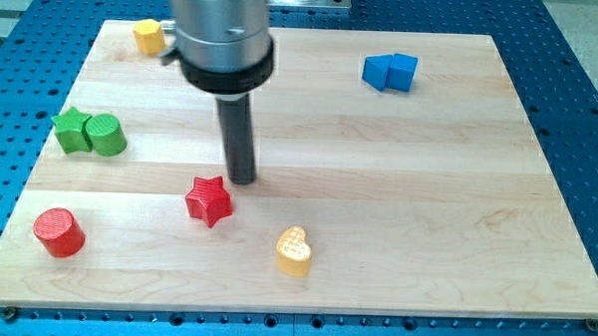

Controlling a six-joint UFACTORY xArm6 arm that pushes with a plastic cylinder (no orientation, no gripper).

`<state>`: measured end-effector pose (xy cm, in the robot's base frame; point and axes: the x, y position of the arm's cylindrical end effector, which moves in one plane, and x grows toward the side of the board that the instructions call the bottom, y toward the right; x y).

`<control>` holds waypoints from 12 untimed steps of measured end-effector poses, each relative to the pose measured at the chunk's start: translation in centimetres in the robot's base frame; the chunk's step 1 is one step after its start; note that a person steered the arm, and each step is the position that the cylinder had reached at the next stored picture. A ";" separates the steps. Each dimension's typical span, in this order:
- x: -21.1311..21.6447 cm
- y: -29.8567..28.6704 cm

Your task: Push the red star into the red circle

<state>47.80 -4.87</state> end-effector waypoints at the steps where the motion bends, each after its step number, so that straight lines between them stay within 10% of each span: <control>1: 4.3 -3.8; 3: 6.3 -9.9; 5: 13.9 1.2; 6: 10.6 9.2; 8: -2.0 -3.1; 10: 4.5 10.1; 12: 1.4 -6.1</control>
<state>49.18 -10.96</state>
